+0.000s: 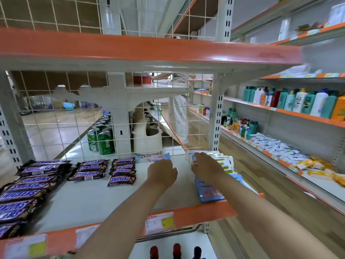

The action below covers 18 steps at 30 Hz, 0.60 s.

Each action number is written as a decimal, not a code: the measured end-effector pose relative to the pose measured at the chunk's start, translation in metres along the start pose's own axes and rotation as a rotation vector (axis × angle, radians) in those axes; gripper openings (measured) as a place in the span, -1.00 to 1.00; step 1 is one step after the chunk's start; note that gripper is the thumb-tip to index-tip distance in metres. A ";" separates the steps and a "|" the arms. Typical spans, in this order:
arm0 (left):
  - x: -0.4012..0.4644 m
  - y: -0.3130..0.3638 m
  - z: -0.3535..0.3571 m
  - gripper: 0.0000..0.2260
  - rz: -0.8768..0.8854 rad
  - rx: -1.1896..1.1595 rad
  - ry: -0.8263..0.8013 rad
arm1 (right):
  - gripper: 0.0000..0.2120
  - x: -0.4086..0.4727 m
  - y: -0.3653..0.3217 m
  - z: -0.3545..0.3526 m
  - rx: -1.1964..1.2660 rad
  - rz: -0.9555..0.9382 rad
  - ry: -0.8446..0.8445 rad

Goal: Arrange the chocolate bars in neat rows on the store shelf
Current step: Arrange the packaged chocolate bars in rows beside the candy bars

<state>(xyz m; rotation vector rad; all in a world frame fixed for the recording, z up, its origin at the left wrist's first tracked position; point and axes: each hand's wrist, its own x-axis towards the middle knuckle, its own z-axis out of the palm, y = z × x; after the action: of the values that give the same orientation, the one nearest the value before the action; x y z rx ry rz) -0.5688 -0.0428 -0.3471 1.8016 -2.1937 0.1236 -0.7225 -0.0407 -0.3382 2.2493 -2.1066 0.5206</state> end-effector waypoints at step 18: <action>-0.046 0.046 0.003 -0.67 0.048 -0.027 -0.027 | -0.62 -0.082 0.056 -0.023 -0.016 0.035 -0.022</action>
<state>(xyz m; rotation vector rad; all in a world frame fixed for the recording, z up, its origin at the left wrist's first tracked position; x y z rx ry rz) -0.6061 0.0095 -0.3577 1.7461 -2.2471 0.0802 -0.7851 0.0391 -0.3485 2.2236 -2.1565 0.4810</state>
